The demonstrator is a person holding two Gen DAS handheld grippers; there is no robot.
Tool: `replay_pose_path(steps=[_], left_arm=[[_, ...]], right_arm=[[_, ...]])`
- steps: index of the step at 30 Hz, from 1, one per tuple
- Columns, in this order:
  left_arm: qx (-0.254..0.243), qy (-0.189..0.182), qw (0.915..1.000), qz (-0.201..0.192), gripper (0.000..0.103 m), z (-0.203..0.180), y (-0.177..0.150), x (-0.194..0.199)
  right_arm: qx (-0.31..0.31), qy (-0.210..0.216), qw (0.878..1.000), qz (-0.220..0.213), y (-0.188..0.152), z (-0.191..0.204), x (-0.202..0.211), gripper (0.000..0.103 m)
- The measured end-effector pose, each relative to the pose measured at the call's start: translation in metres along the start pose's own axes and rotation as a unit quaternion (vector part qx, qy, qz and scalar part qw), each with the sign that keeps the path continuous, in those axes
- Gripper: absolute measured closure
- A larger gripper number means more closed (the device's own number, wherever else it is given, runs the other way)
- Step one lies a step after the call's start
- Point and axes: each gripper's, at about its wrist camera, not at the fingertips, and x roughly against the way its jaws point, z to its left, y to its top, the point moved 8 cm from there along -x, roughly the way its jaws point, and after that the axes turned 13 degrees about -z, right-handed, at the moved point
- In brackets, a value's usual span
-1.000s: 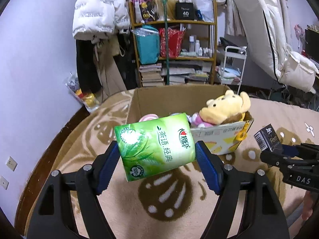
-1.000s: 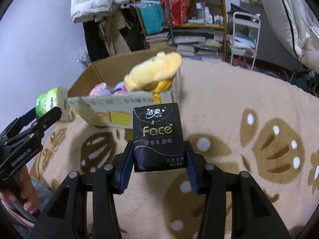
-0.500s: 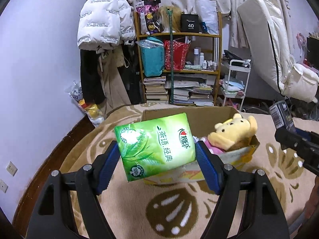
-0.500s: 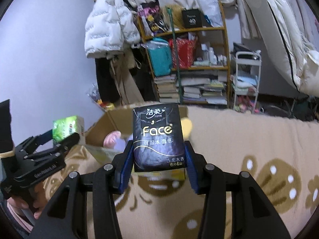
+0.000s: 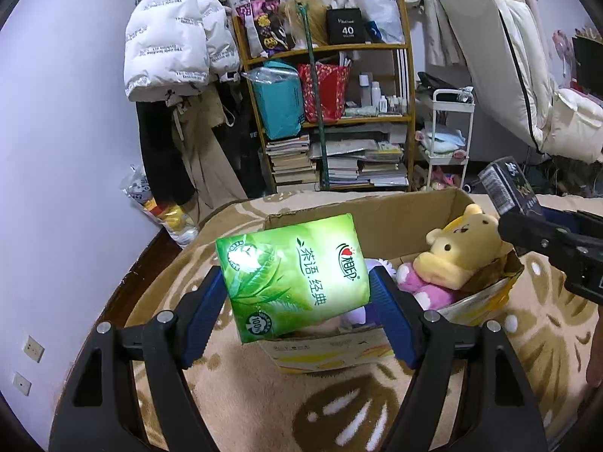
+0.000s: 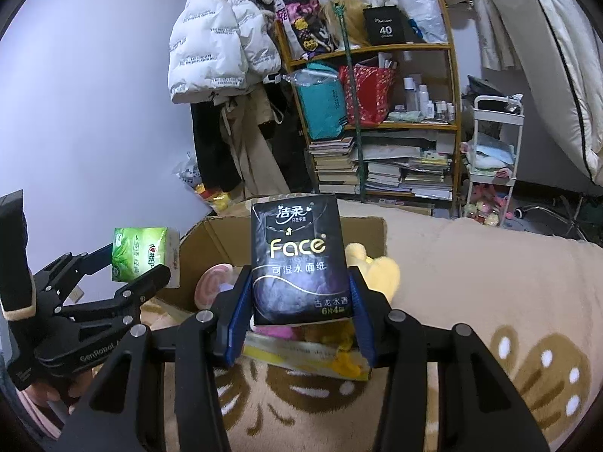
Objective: Organize soft objects
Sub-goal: 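Carry the green pack with the left tool while the right tool carries the Face pack, both into the box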
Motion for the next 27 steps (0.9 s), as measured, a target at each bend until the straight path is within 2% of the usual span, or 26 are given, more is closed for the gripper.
replay_pose_path(steps=[8,17,18,21,25,27], left_arm=[[0.004,-0.015,0.9998,0.015,0.026,-0.005,-0.008,-0.022],[0.02,-0.016,0.9988,0.041,0.026,-0.001,-0.021,-0.036],[0.023,-0.015,0.9989,0.039,0.025,0.001,-0.02,-0.036],[0.028,-0.013,0.9989,0.035,0.014,0.004,-0.017,-0.033],[0.031,-0.007,0.999,0.032,0.012,0.009,-0.015,-0.024],[0.033,-0.003,0.9989,0.032,0.012,0.013,-0.014,-0.017]], right_arm=[[0.006,0.001,1.0,0.02,-0.008,0.001,-0.025,0.052],[0.019,-0.005,0.999,0.028,-0.013,0.001,-0.031,0.052],[0.017,-0.005,0.999,0.029,-0.013,0.001,-0.031,0.052],[0.01,-0.005,1.0,0.028,-0.014,0.001,-0.029,0.05],[-0.006,-0.01,1.0,0.021,-0.013,0.0,-0.019,0.033],[-0.008,-0.014,1.0,0.013,-0.01,0.0,-0.012,0.03]])
